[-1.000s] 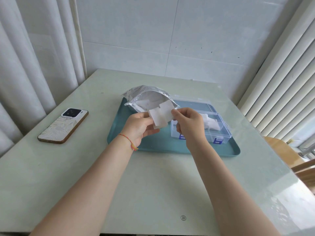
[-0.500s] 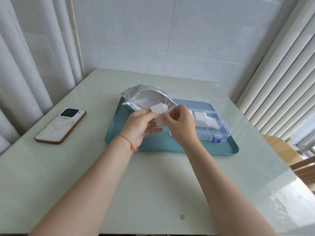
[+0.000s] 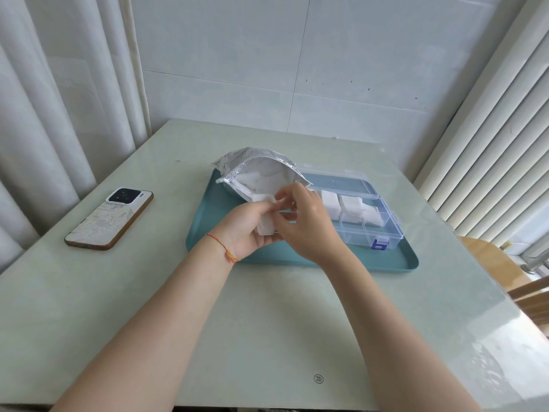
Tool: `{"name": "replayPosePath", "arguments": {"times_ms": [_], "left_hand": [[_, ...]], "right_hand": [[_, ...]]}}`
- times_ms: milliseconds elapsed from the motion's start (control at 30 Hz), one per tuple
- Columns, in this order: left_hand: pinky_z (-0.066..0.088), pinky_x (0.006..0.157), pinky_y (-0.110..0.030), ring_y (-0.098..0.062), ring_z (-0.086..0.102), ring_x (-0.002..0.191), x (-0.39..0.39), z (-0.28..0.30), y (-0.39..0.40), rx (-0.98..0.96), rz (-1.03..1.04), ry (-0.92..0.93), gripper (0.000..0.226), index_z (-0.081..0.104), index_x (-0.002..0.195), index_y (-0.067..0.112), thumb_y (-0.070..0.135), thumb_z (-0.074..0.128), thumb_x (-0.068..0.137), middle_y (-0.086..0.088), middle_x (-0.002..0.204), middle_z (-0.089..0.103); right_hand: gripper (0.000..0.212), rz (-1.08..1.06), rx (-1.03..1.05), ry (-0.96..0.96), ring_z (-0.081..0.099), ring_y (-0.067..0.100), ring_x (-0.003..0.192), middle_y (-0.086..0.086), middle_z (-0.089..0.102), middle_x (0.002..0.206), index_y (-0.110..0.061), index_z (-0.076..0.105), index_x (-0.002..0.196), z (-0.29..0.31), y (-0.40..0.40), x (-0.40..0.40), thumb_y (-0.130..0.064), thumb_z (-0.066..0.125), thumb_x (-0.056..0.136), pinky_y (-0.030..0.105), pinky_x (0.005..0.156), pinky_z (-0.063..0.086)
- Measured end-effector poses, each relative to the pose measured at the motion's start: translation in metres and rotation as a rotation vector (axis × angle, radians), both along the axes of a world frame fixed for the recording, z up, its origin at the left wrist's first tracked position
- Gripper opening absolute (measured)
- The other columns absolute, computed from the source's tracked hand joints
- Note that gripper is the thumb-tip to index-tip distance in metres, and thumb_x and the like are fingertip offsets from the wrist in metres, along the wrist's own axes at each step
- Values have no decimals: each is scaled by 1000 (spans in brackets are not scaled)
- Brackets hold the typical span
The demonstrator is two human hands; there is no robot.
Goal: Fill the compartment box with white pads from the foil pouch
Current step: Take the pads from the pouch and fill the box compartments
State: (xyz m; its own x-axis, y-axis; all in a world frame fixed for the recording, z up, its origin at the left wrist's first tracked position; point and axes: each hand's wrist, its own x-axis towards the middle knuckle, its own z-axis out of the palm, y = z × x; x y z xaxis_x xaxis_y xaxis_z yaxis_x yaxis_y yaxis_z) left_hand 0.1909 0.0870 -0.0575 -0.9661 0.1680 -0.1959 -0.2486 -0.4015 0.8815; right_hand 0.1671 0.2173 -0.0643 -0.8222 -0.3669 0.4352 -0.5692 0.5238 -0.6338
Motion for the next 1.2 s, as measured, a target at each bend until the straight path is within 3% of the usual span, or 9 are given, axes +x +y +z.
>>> {"name": "replayPosePath", "arguments": {"times_ms": [67,200,333,433,600,733,900,1067,1200], "left_hand": [[48,52,-21,-11,56,63,-2,-1,0,-99,73,-29,11,67,94,15,14,55,94,0,74,60],[42,47,-19,-14,45,60,-1,-4,2,-224,60,10,20,57,72,19,10,55,91,0,65,45],[43,48,-16,-11,51,65,2,-2,4,-175,-28,67,22,60,69,22,11,57,87,4,66,52],[47,53,-19,-12,57,71,0,-4,1,-89,-38,71,12,63,87,19,9,58,89,-2,81,56],[38,47,-16,-11,41,56,-2,-9,5,-191,72,156,26,55,79,17,-7,53,88,1,67,46],[45,57,-20,-18,50,66,-3,-11,5,-211,23,227,21,61,98,10,-1,63,80,-6,81,55],[43,51,-22,-16,51,56,-7,-12,7,-159,117,137,35,55,111,8,-1,63,79,-1,76,59],[42,50,-18,-13,53,59,-4,-11,8,-232,55,143,23,59,100,13,-1,60,82,-2,73,55],[38,45,-18,-11,48,50,-4,-13,7,-269,126,67,28,57,110,16,-1,58,88,-1,67,49]], "right_hand": [[44,28,98,87,41,7,106,-10,49,114,-26,53,118,0,2,1,-32,69,77,37,98,37],[89,136,298,149,36,11,127,-12,44,136,-25,41,142,-3,3,3,-45,83,66,36,100,30],[80,105,305,194,43,15,123,-8,55,128,-22,46,138,-4,3,0,-43,82,69,35,96,31],[72,48,316,234,47,21,114,-4,58,121,-20,52,131,-4,4,-3,-46,81,71,33,93,29],[78,46,322,199,45,19,113,-3,53,120,-21,51,133,-4,3,-3,-50,82,68,34,93,30],[68,18,347,237,47,22,107,-2,56,111,-19,57,125,-5,4,-4,-50,81,69,32,88,29],[78,2,328,212,46,21,108,-1,52,116,-22,54,130,-4,5,-2,-54,82,65,37,92,32],[69,29,350,213,46,24,111,0,49,118,-23,54,130,-5,4,-2,-43,81,69,38,93,34],[74,135,278,44,44,15,118,-5,47,123,-30,48,134,-2,11,-3,-47,79,68,38,101,36]]}}
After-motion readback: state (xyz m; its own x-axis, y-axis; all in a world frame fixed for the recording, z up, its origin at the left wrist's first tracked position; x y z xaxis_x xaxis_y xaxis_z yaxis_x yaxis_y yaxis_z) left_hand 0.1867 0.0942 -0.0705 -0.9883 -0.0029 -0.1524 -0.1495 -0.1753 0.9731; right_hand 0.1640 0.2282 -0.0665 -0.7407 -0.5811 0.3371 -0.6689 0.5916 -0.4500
